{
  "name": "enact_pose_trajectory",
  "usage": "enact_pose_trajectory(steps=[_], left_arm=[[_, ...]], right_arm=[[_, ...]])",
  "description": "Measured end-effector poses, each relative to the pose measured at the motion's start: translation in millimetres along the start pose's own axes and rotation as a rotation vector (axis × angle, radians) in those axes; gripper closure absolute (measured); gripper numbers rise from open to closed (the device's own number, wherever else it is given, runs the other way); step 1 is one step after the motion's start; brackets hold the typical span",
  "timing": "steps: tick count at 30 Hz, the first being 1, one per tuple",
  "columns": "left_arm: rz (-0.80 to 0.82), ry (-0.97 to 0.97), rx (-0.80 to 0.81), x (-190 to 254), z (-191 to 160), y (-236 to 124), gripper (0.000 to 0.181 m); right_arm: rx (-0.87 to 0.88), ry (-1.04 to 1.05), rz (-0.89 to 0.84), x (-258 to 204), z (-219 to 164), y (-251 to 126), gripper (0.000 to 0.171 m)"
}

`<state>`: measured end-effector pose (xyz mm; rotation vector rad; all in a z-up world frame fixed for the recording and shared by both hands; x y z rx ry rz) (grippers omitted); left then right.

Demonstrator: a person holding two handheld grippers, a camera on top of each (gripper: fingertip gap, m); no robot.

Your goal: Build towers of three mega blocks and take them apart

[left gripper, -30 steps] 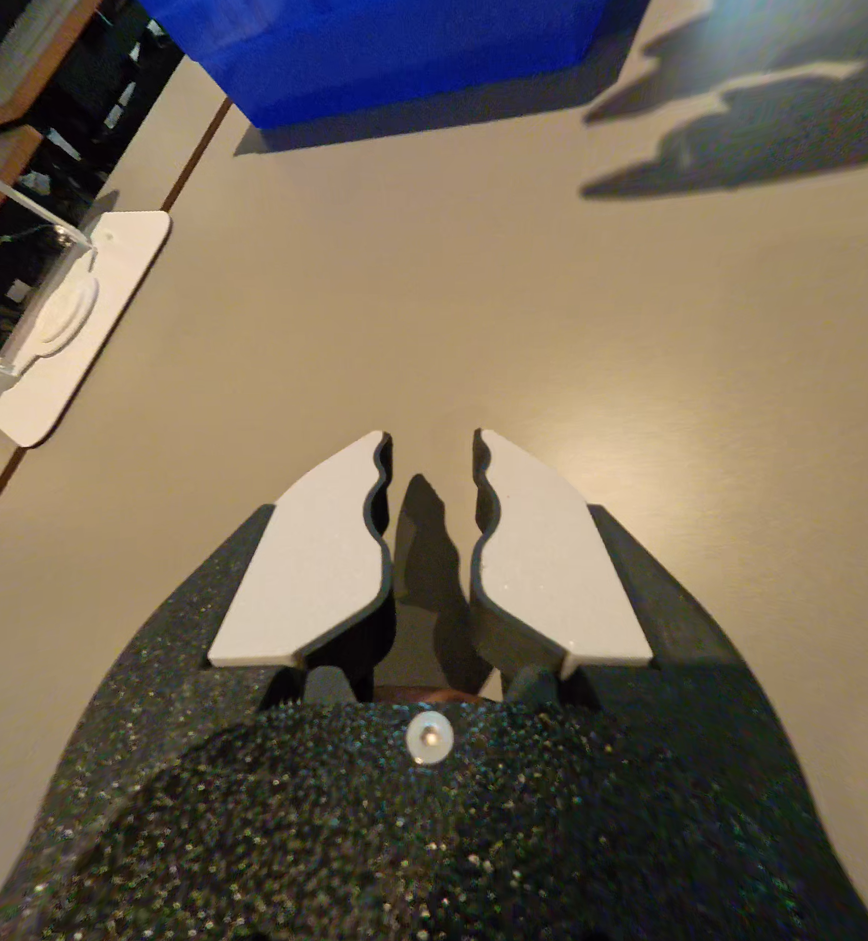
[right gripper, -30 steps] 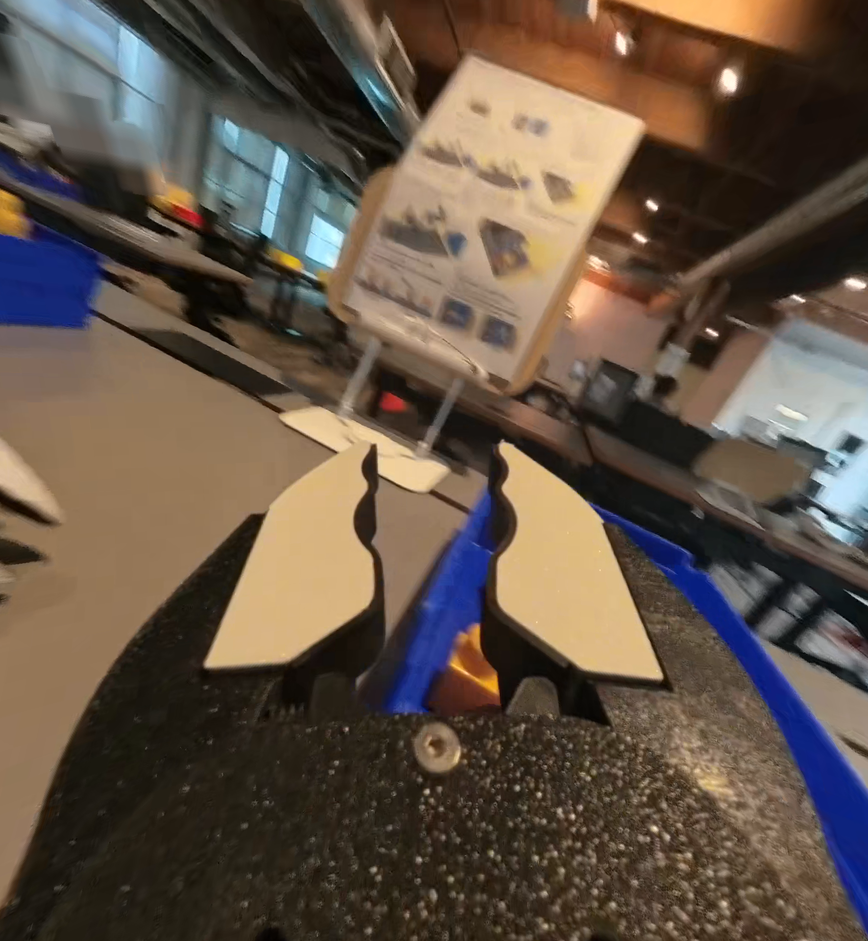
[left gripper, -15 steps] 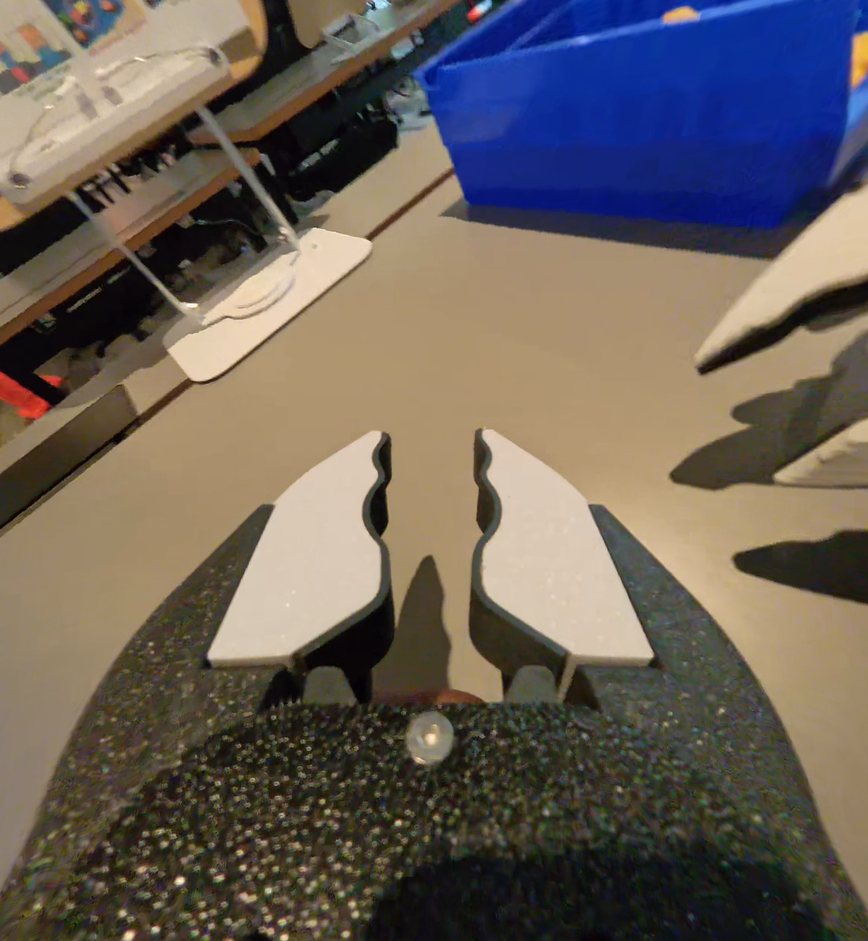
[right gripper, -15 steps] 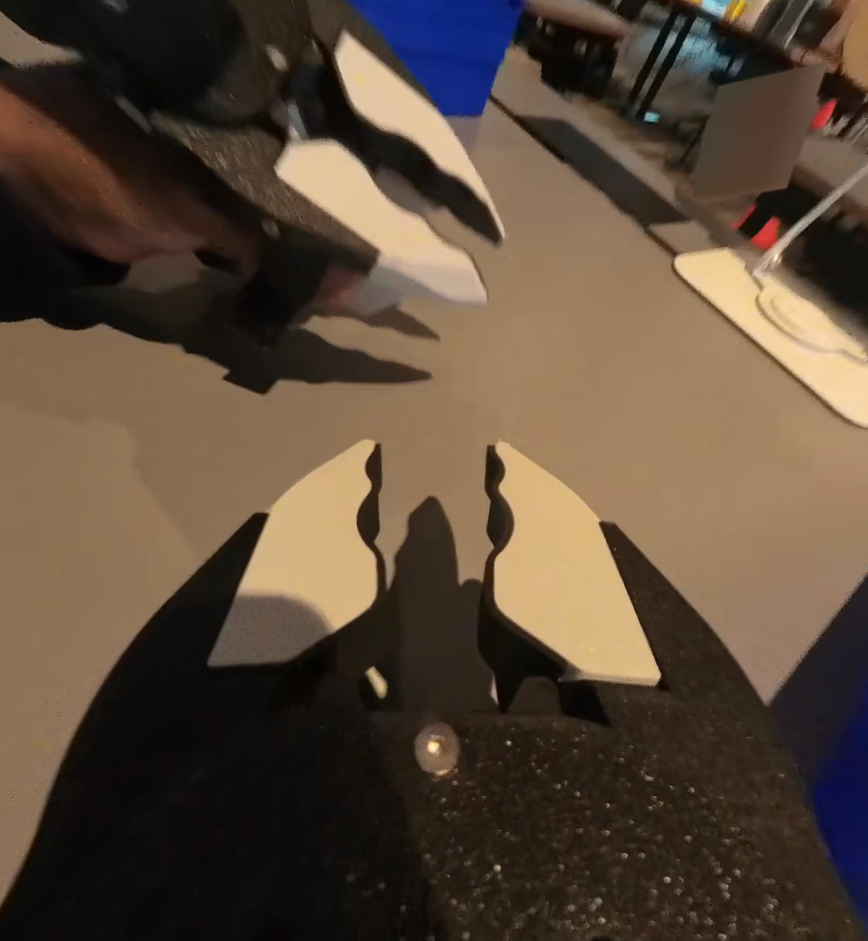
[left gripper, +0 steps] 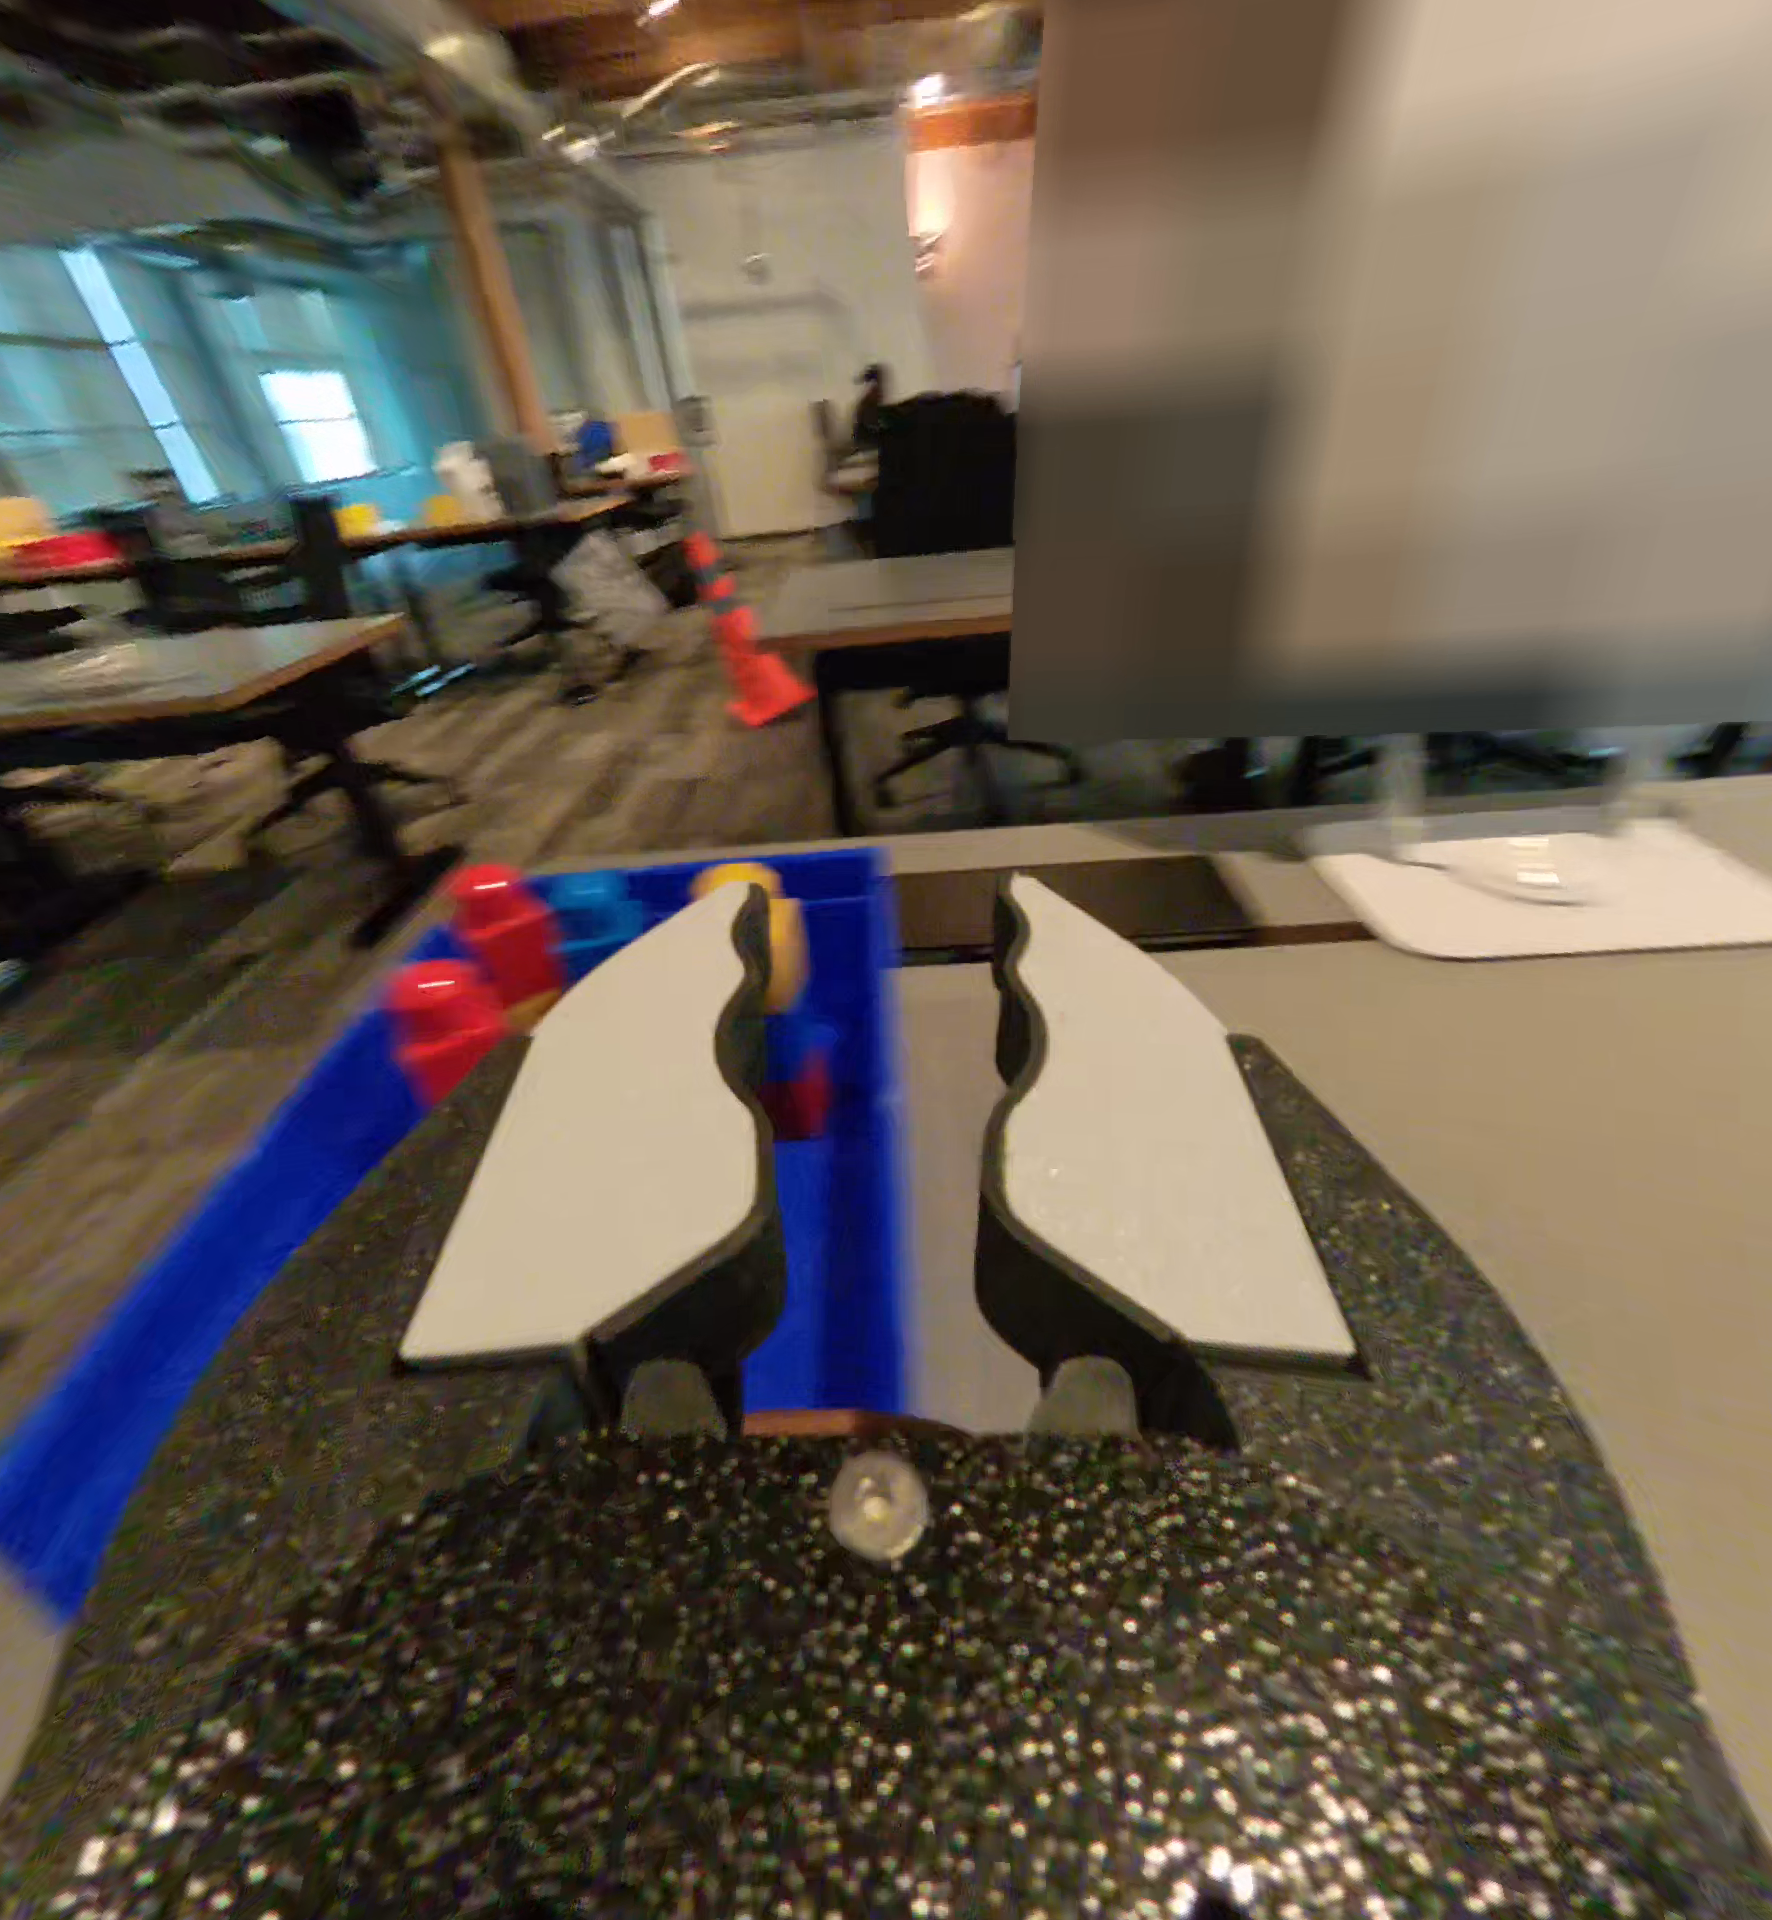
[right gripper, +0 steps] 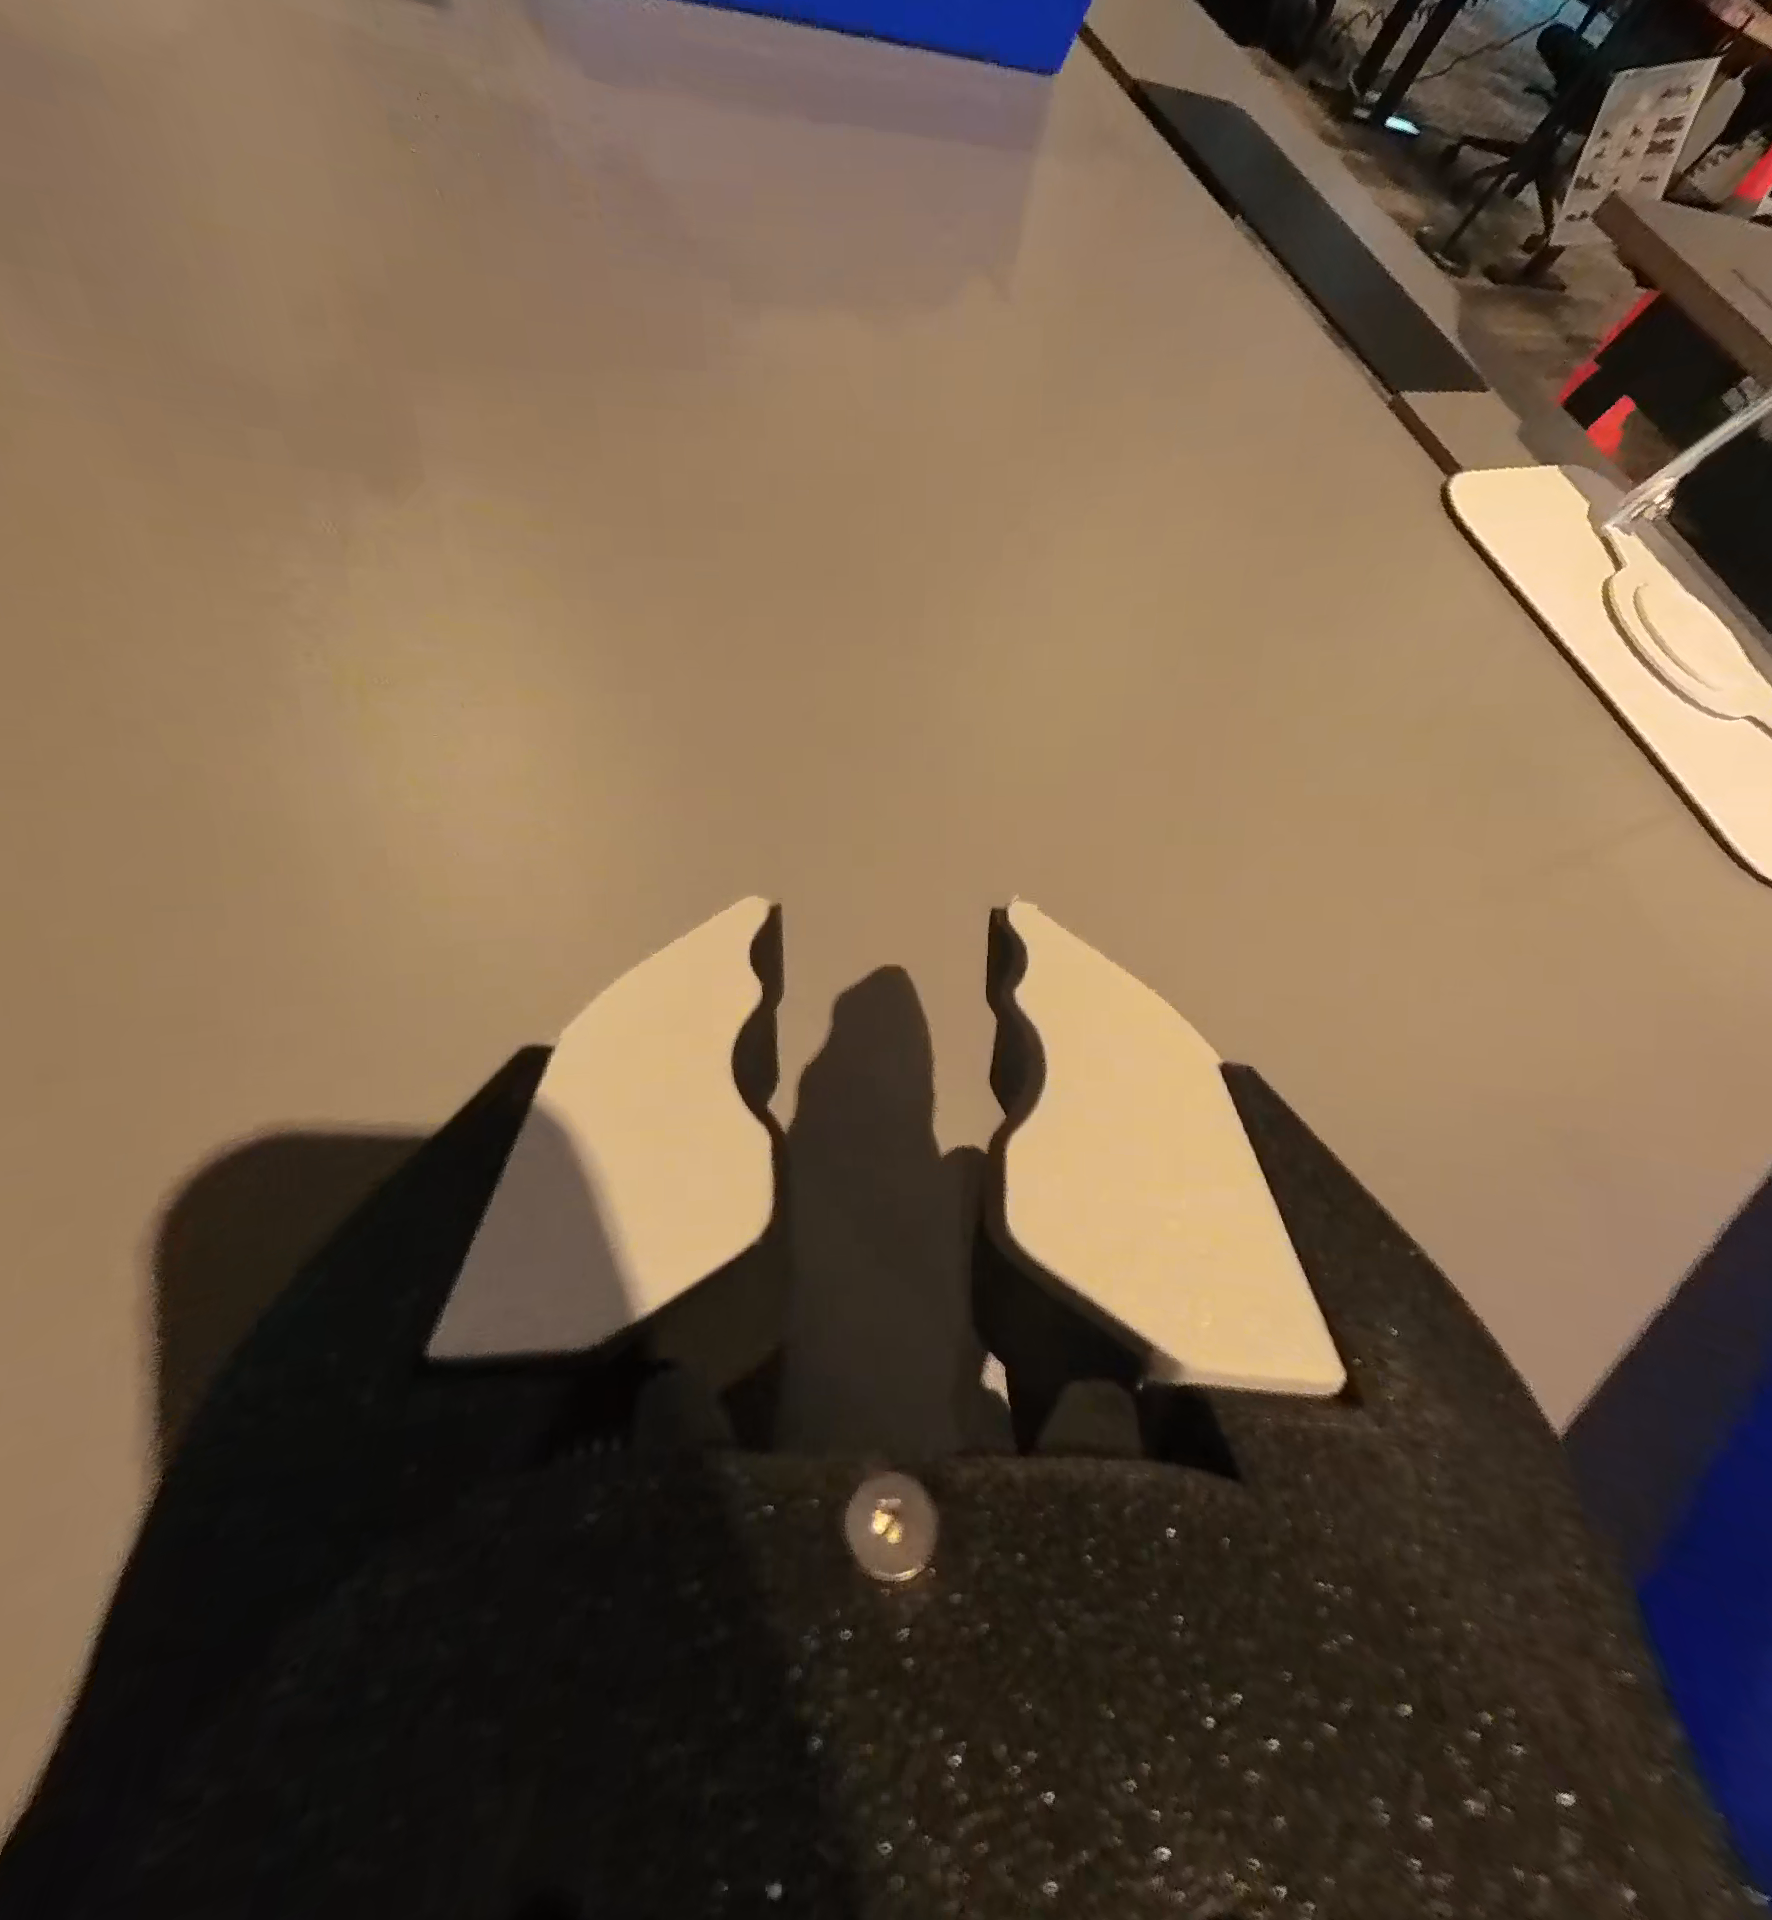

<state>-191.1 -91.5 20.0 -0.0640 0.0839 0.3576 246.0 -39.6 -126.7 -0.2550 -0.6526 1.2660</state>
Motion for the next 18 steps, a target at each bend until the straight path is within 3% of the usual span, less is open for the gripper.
enact_pose_trajectory(steps=[3,7,18], left_arm=[[0.163,0.060,-0.174,-68.9,-12.8,32.7,0.136],[0.241,0.129,-0.426,-114.2,-49.0,72.6,0.132],[0.314,0.169,-0.542,-132.4,-75.8,117.0,0.133]], right_arm=[[-0.024,-0.006,0.000,-0.9,-0.4,2.5,0.133],[-0.032,-0.025,0.003,-2.9,-0.6,3.2,0.133],[-0.064,-0.070,0.012,-6.8,-1.5,6.8,0.134]])
Point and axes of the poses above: each gripper's, where its closed fingertips meet, y out along the fingers, z out of its top, x = y × z across the jaws, the point moved 7 cm from there along -y, back along the fingers, and after that the axes turned 1 degree about -x, right-handed, at the moved point
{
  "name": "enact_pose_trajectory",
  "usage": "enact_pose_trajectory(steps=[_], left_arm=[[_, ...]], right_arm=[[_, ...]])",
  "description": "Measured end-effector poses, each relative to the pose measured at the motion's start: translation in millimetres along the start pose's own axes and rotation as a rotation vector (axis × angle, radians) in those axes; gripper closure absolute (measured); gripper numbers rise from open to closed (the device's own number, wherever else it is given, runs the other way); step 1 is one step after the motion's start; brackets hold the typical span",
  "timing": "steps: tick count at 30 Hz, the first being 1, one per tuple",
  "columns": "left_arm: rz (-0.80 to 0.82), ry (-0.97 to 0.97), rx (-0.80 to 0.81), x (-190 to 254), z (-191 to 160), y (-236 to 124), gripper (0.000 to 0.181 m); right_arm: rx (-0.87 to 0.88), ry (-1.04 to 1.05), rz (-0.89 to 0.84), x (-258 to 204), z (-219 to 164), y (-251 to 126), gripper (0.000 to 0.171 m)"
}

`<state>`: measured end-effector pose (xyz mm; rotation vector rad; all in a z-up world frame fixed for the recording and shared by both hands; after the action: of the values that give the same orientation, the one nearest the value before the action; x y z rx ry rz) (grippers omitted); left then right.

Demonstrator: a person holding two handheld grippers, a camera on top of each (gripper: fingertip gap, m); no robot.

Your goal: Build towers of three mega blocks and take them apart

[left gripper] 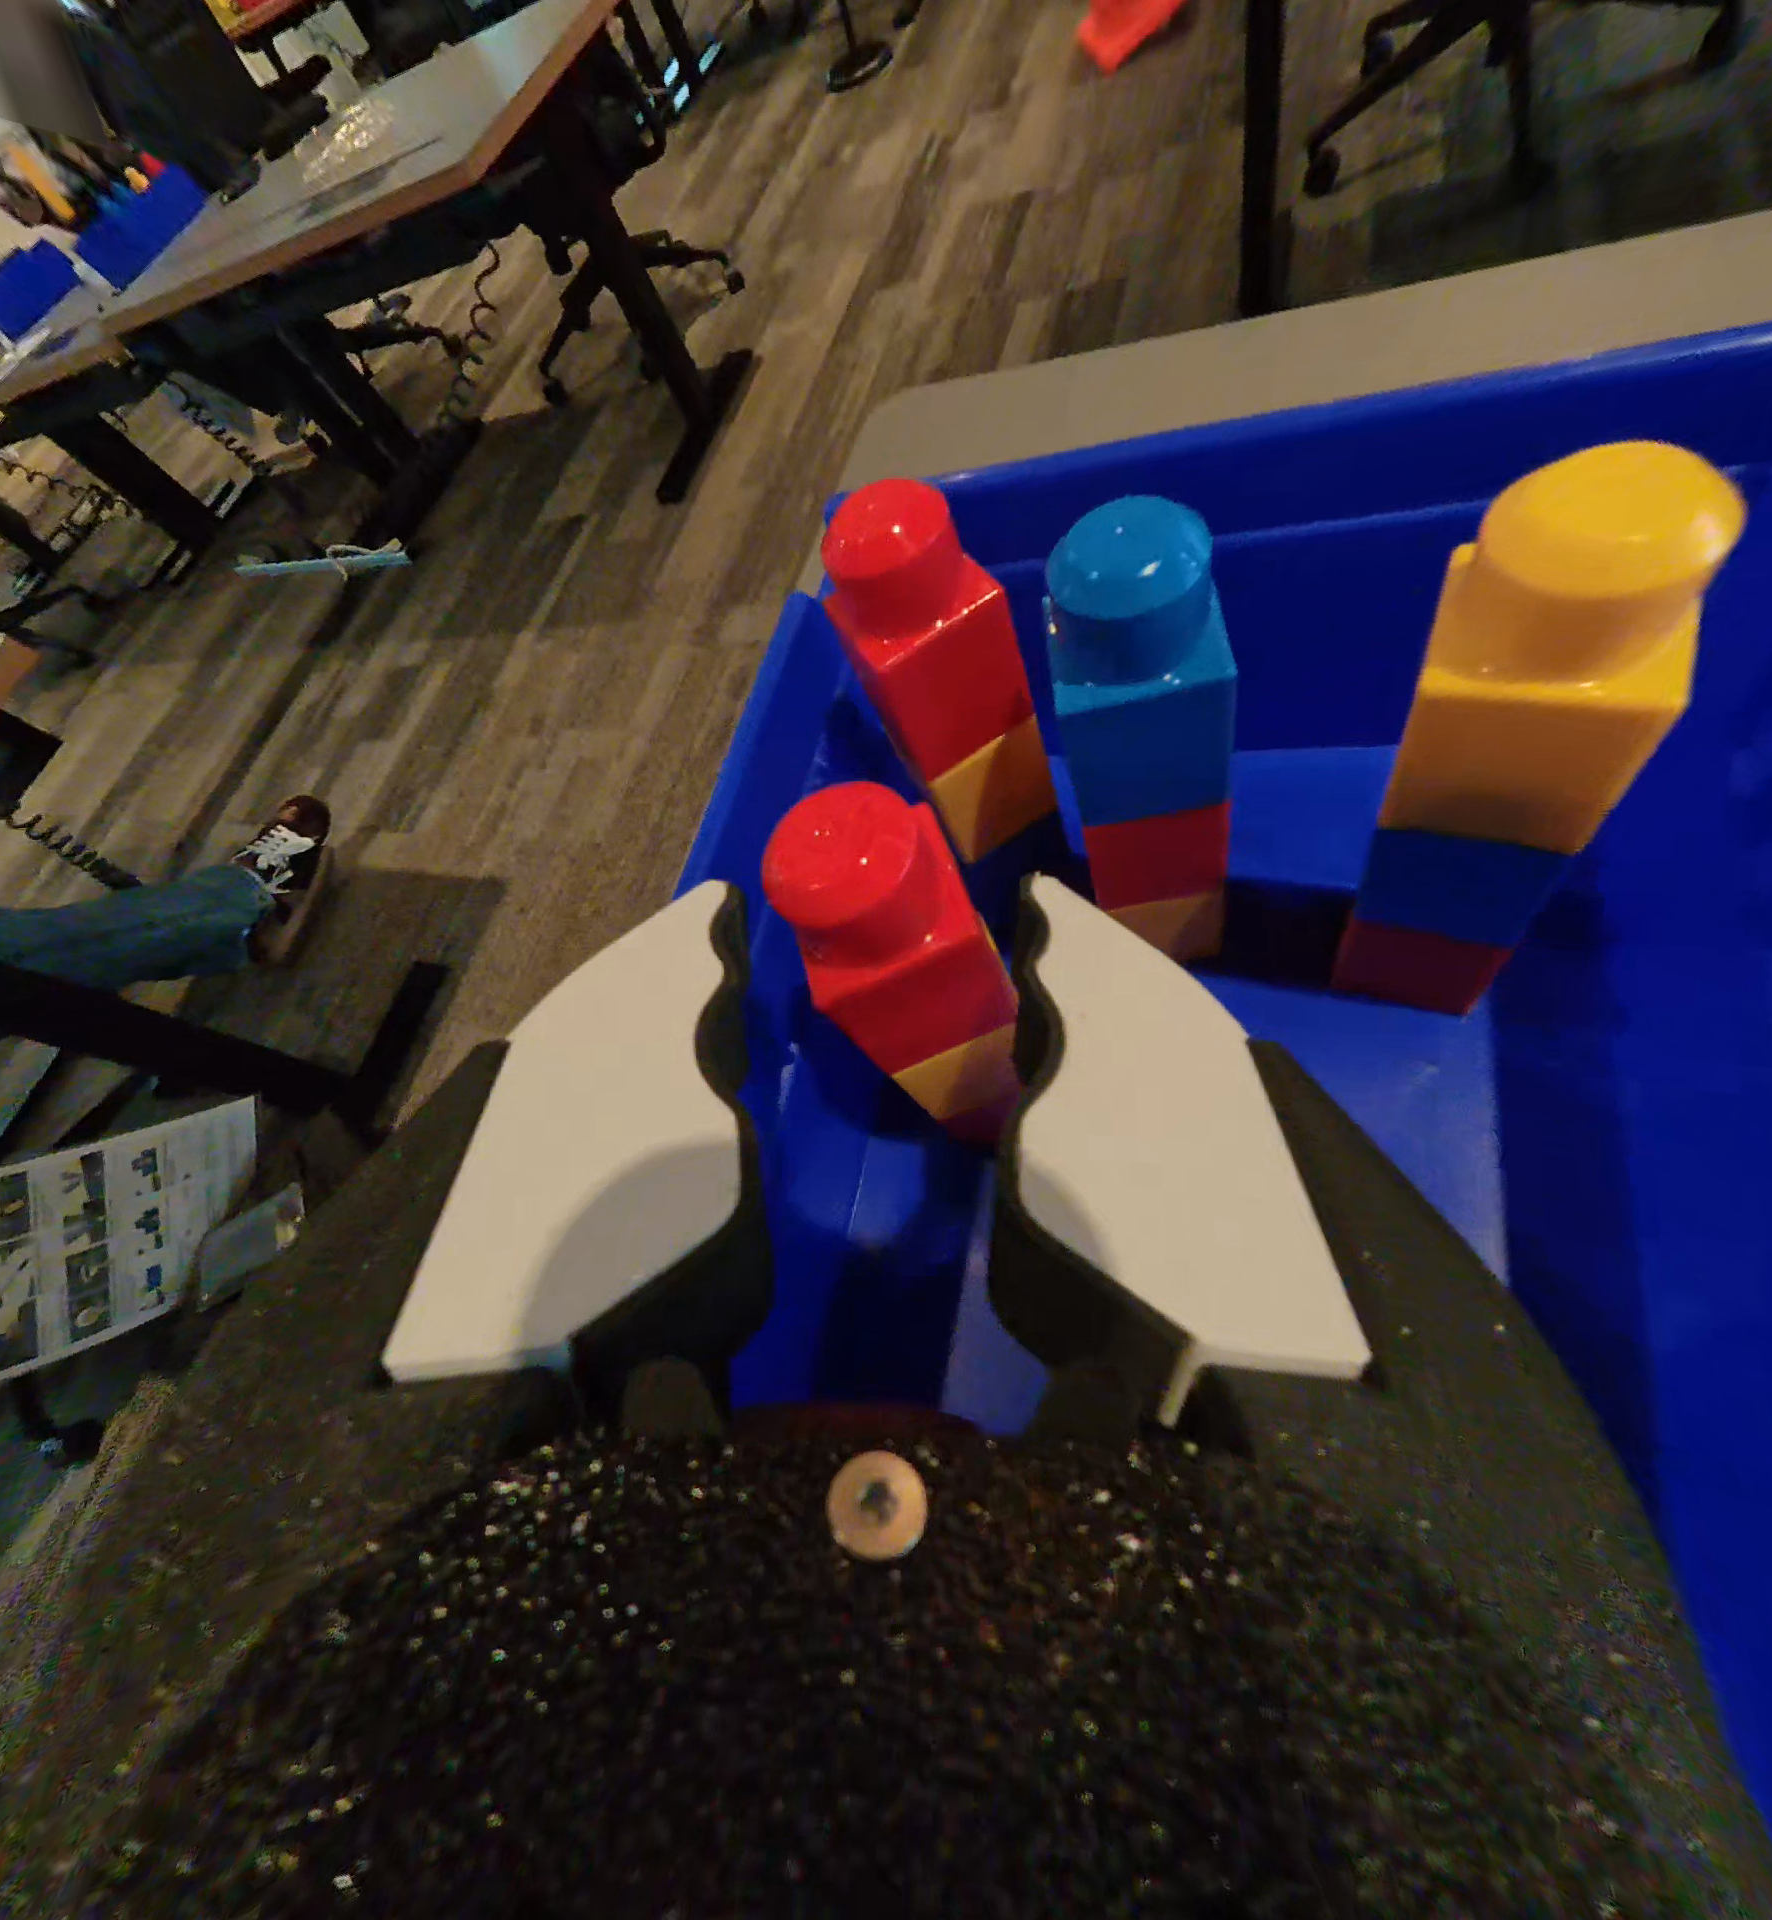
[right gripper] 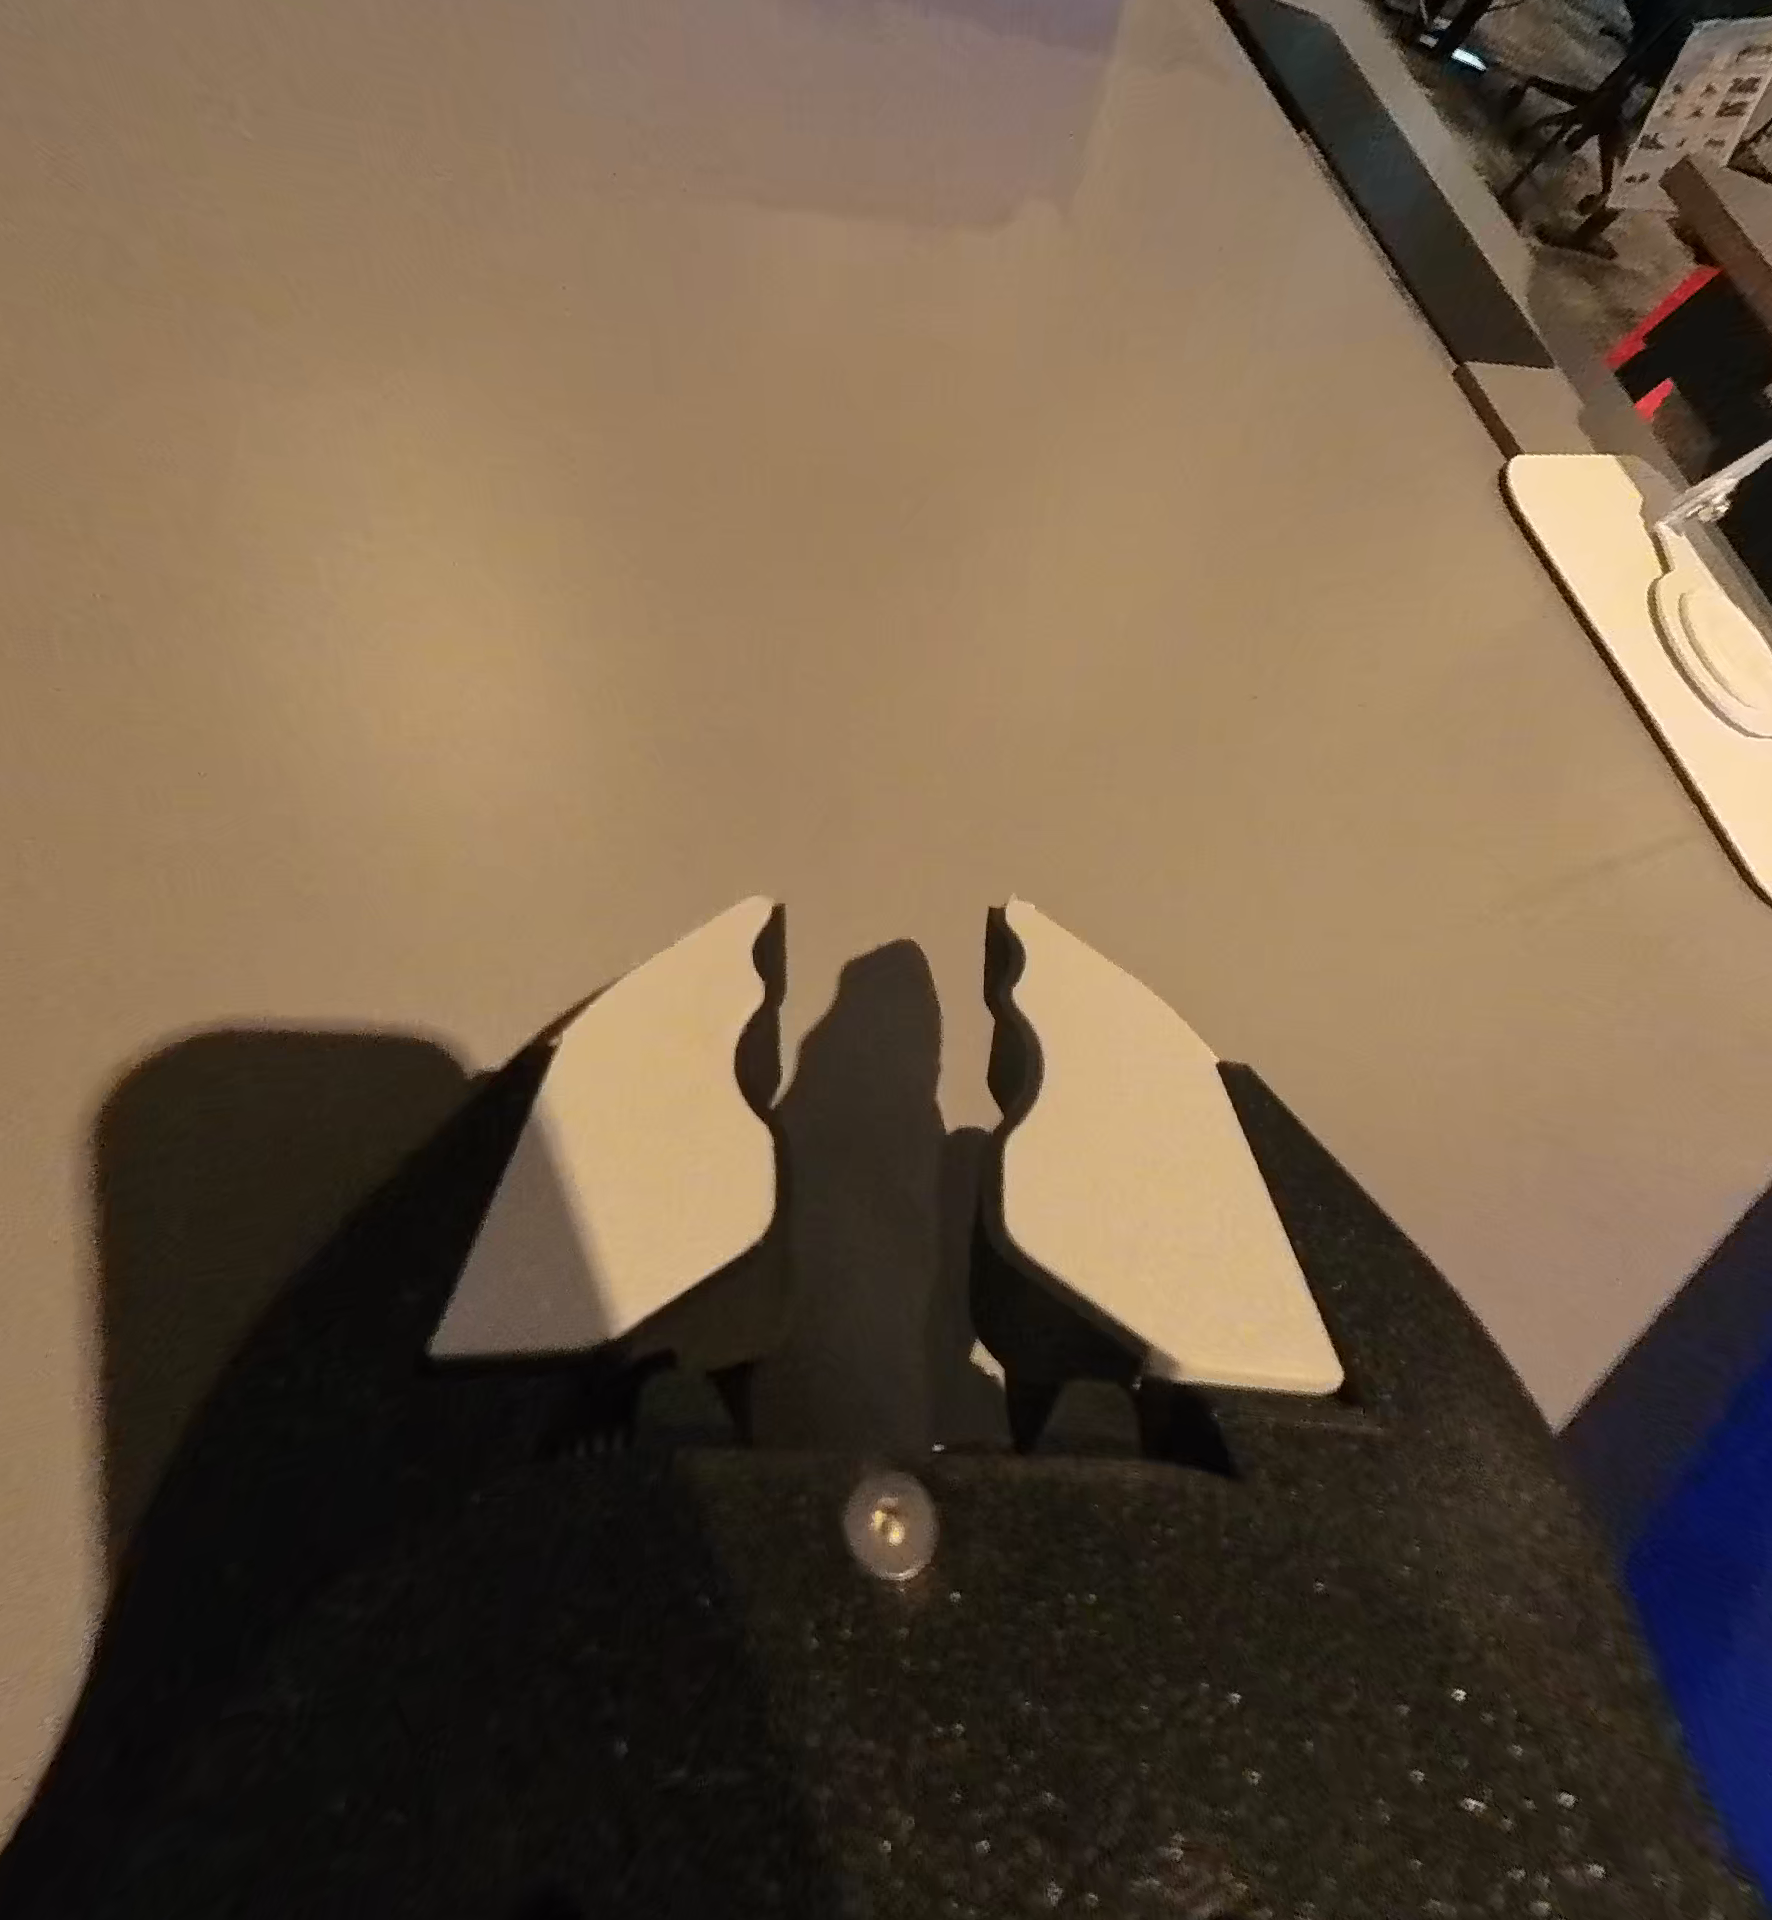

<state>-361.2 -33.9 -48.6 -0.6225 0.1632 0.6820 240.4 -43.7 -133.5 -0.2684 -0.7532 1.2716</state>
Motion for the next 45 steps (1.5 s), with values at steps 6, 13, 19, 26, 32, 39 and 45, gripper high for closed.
enact_pose_trajectory(steps=[6,13,19,26,32,39,45], left_arm=[[0.007,0.020,-0.026,1.1,-4.0,19.3,0.142],[-0.049,0.000,0.184,1.4,11.1,-22.2,0.144],[-0.443,0.121,0.476,78.3,66.4,-165.3,0.144],[-1.350,0.491,0.528,277.7,17.1,-306.0,0.144],[-1.518,0.607,0.433,369.9,-35.9,-316.6,0.144],[-1.608,0.625,0.457,383.8,-51.9,-309.1,0.144],[-1.615,0.635,0.468,390.1,-59.7,-307.0,0.142]], right_arm=[[0.003,0.004,0.002,0.5,-0.3,-0.4,0.134],[0.014,0.005,-0.006,1.1,-0.4,-1.6,0.135],[0.012,0.025,-0.049,4.3,-0.5,-1.6,0.135],[0.214,0.378,-0.071,35.8,-5.4,-25.1,0.133],[0.356,0.561,-0.030,53.7,-19.2,-48.9,0.129],[0.323,0.475,0.035,40.6,-10.4,-39.1,0.123],[0.309,0.407,0.055,32.9,-5.3,-35.7,0.120]])
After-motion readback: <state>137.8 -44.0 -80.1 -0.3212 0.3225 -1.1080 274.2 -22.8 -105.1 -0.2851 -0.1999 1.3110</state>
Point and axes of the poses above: each gripper's, where its closed fingertips meet, y out along the fingers, z out of its top, x = y × z across the jaws, the point moved 7 cm from there along -y, back along the fingers, and after that the axes turned 1 degree about -x, right-handed, at the moved point
